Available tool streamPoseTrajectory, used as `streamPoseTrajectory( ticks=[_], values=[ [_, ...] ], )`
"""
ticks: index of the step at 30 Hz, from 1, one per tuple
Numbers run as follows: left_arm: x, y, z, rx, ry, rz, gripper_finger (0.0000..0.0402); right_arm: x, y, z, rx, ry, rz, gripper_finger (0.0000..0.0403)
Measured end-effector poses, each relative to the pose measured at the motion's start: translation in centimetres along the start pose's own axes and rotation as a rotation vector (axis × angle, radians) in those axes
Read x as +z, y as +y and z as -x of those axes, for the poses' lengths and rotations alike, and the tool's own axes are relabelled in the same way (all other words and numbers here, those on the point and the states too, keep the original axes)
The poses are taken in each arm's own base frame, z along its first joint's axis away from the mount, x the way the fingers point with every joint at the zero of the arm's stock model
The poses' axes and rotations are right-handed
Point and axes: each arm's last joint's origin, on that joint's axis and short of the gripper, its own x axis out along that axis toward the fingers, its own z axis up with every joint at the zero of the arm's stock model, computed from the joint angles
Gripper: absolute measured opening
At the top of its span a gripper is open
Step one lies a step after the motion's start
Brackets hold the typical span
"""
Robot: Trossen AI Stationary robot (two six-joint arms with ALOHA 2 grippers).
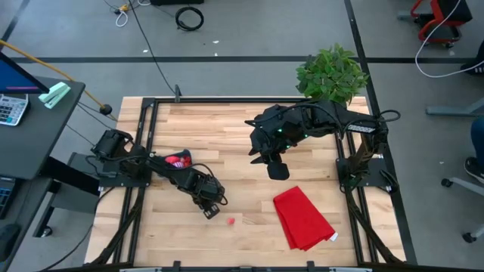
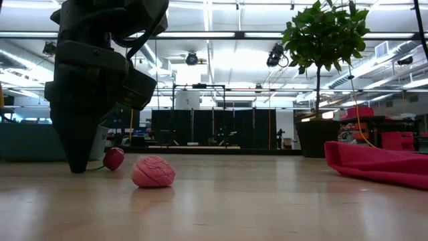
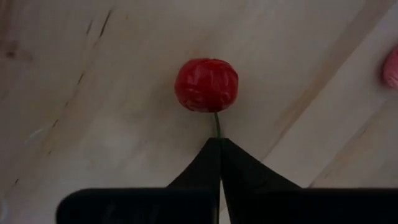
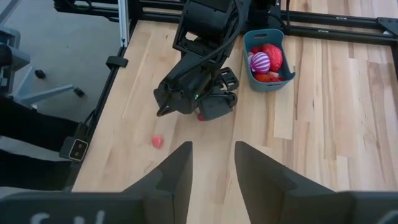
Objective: Pick and placing Produce into tupperware
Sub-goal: Put the red cherry into the blue bin
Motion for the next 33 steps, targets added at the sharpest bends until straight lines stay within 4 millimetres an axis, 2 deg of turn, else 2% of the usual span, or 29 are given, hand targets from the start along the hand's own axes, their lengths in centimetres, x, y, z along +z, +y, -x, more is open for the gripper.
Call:
streamPoseTrajectory(
  ticks=[5, 9, 15, 20, 27, 33],
  values=[
    [0.0, 0.0, 0.0, 0.005, 0.003, -0.024, 0.0006, 0.0, 0.0, 0.0, 0.000, 0.000, 0.000, 0.0128],
    [0.2, -0.5, 0.9, 0.014, 0.004, -0.039, 0.0005, 0.0, 0.0, 0.0, 0.000, -0.001, 0.000, 0.0128],
    [0.7, -1.2, 4.6, 0.079, -0.002, -0.089, 0.0002, 0.1, 0.0, 0.0, 0.000, -0.008, 0.001, 0.0128],
    [1.2, 0.2, 7.3, 0.254, 0.126, -0.081, 0.0002, 0.3, 0.0, 0.0, -0.001, -0.026, 0.003, 0.0128],
    [2.0, 4.1, 9.3, 0.502, 0.305, -0.116, 0.0001, 0.3, 0.0, 0.0, 0.000, -0.033, -0.014, 0.0128],
    [4.1, 6.5, 10.0, 0.524, 0.317, -0.162, 0.0001, 0.3, 0.0, 0.0, 0.000, -0.034, -0.015, 0.0128]
  ],
)
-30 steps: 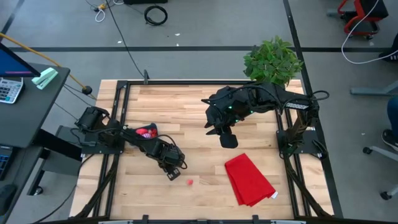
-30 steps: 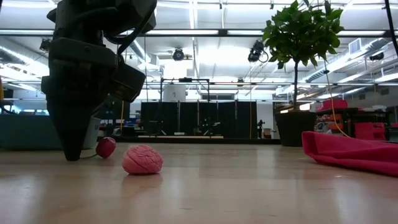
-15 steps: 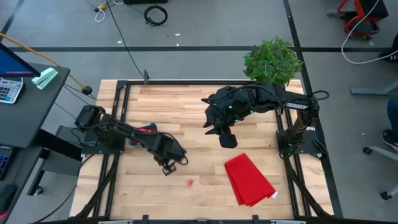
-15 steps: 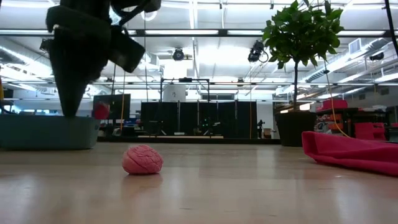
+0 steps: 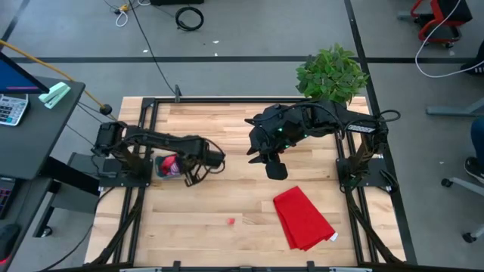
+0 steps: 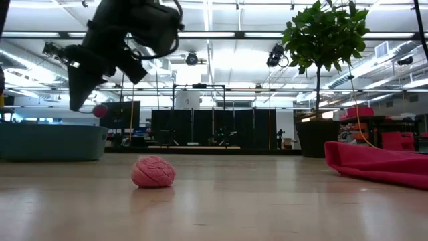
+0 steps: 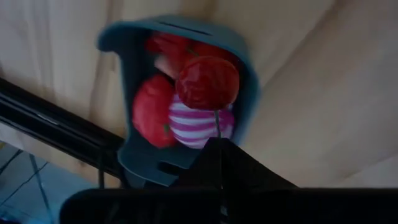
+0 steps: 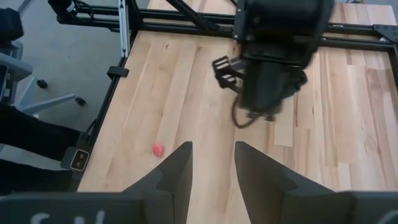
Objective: Pick and placing Produce into tupperware
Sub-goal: Put the red cherry into the blue bin
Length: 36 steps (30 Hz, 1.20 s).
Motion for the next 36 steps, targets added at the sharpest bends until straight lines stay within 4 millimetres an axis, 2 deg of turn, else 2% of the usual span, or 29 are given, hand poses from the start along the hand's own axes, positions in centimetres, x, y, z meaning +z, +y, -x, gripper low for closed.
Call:
streamPoseTrajectory(
  ticks=[6, 11, 17, 26, 30, 36],
  values=[
    [1.2, 2.5, -0.3, -0.019, 0.020, 0.025, 0.0002, 0.0, 0.0, 0.0, 0.000, 0.000, -0.001, 0.0128],
    [1.5, 3.6, -0.4, -0.037, 0.040, 0.037, 0.0002, 0.0, 0.0, 0.0, 0.000, 0.000, -0.005, 0.0128],
    [1.4, 3.5, -0.4, -0.074, 0.064, 0.011, 0.0004, 0.0, 0.0, 0.0, 0.000, 0.000, -0.038, 0.0128],
    [0.1, 3.7, -0.2, -0.030, 0.183, -0.059, 0.0004, 0.0, 0.0, 0.0, 0.000, 0.001, -0.041, 0.0128],
    [-0.1, 3.8, -0.4, -0.040, 0.185, -0.094, 0.0002, 0.0, 0.0, 0.0, 0.000, 0.001, -0.041, 0.0128],
    [-0.7, 3.7, -3.2, -0.043, 0.250, -0.117, 0.0004, 0.0, 0.0, 0.0, 0.000, 0.001, -0.028, 0.0128]
  ],
)
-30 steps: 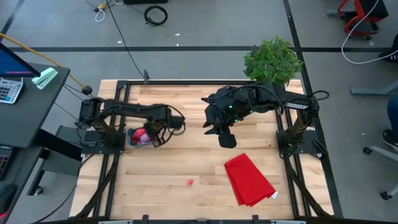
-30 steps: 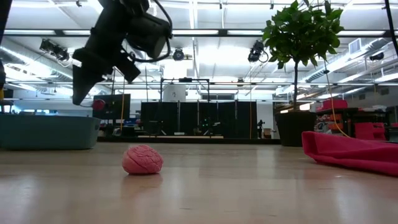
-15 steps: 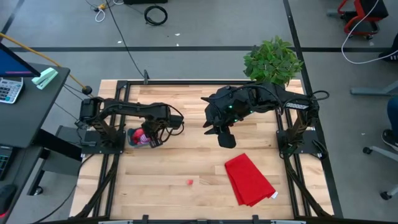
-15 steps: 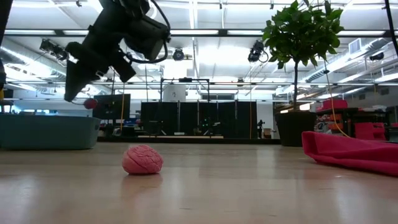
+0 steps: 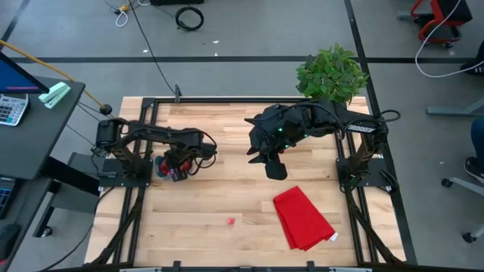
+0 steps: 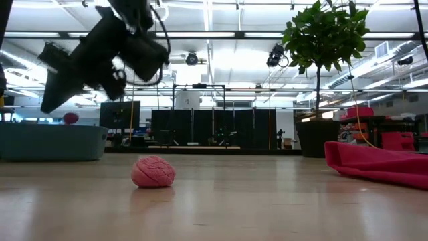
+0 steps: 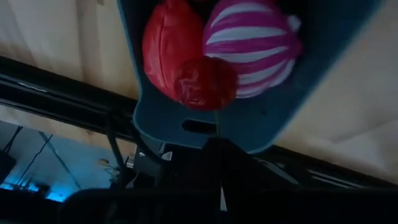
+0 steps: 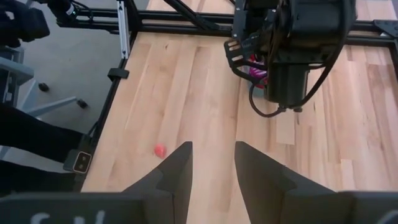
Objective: Pick and placing Produce into tupperware
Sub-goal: Put the red cherry into the blue bin, then put the pink peach into the blue bin
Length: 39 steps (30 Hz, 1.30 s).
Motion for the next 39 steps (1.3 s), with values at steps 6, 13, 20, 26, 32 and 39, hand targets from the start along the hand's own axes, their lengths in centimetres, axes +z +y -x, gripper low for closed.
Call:
streamPoseTrajectory(
  ticks=[6, 13, 20, 26, 32, 39],
  values=[
    [0.4, -0.1, -1.0, -0.007, -0.027, 0.013, 0.0007, 0.0, -0.1, 0.0, -0.003, 0.000, 0.016, 0.0128],
    [1.5, 0.1, -0.9, 0.018, -0.143, 0.025, 0.0019, 0.0, -0.2, 0.0, -0.004, -0.001, 0.015, 0.0128],
    [1.6, 0.7, -0.9, 0.014, -0.133, 0.046, 0.0052, 0.0, -0.2, 0.0, -0.004, -0.001, 0.008, 0.0128],
    [1.1, 0.9, -1.0, 0.029, -0.075, 0.043, 0.0105, 0.0, -0.2, 0.0, -0.004, -0.001, -0.003, 0.0128],
    [0.0, 1.2, 0.8, 0.051, 0.008, 0.038, 0.0127, -0.6, -0.3, -1.0, 0.001, 0.048, -0.123, 0.0128],
    [0.4, 1.2, 5.8, 0.002, -0.191, 0.026, 0.0109, -4.3, -0.5, -7.0, 0.140, 0.274, -0.248, 0.0137]
  ],
)
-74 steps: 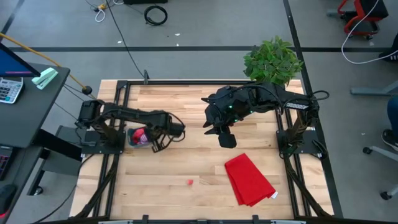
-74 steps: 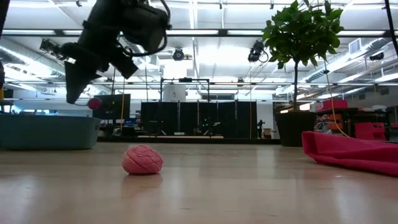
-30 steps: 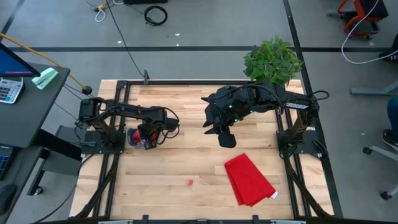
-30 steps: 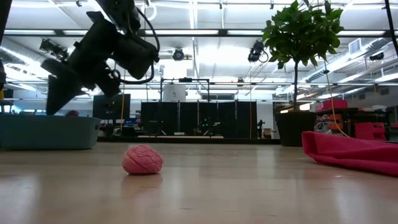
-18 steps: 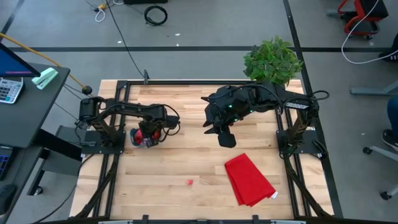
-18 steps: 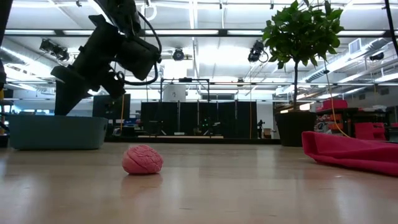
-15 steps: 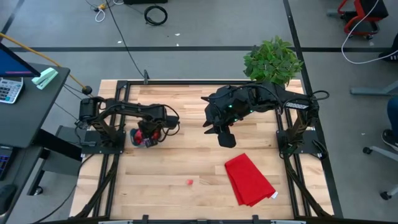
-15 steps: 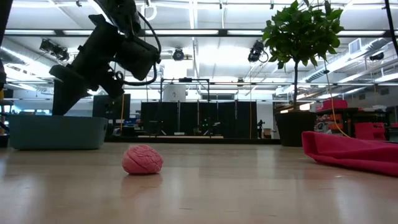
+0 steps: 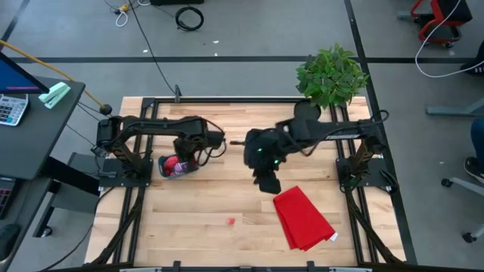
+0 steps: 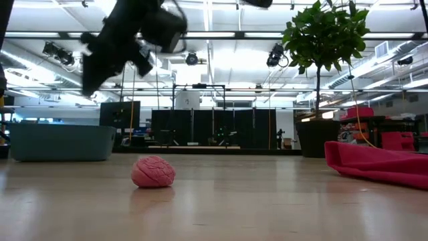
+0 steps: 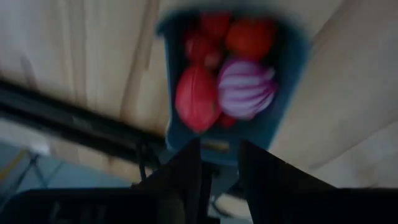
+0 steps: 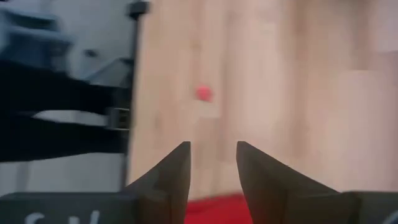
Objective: Pick and placing Produce into tupperware
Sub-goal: Put the pink peach into the blue bin
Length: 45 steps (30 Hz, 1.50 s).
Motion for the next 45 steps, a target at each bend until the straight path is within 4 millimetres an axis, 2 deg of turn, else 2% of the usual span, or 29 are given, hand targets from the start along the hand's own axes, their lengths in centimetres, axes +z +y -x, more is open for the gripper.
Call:
streamPoseTrajectory(
  ticks=[5, 11, 18, 22, 29, 33, 38, 45],
  values=[
    [0.5, 0.5, 4.5, -0.045, -0.186, -0.028, 0.0095, 0.3, -0.9, -2.9, 0.203, -0.045, 0.083, 0.0145],
    [0.2, 2.1, 9.7, -0.092, -0.396, -0.003, 0.0089, 0.4, -1.9, -4.7, 0.230, -0.112, 0.176, 0.0153],
    [-1.7, 4.1, 15.2, -0.137, -0.617, 0.056, 0.0089, -2.0, -2.9, -9.3, 0.127, -0.101, 0.248, 0.0169],
    [-2.9, 5.2, 17.4, -0.166, -0.726, 0.116, 0.0084, -3.7, -3.0, -12.3, 0.115, -0.134, 0.281, 0.0175],
    [-3.8, 6.2, 18.9, -0.207, -0.795, 0.214, 0.0085, -6.3, -1.7, -15.4, 0.110, -0.199, 0.405, 0.0190],
    [-3.7, 6.2, 19.1, -0.226, -0.816, 0.247, 0.0086, -6.4, -1.0, -16.3, 0.136, -0.276, 0.428, 0.0217],
    [-3.5, 6.2, 19.3, -0.242, -0.846, 0.267, 0.0080, -5.3, 0.1, -17.6, 0.152, -0.373, 0.451, 0.0256],
    [-3.5, 6.2, 19.4, -0.255, -0.848, 0.295, 0.0084, -5.5, -0.8, -22.0, 0.133, -0.274, 0.423, 0.0270]
  ],
)
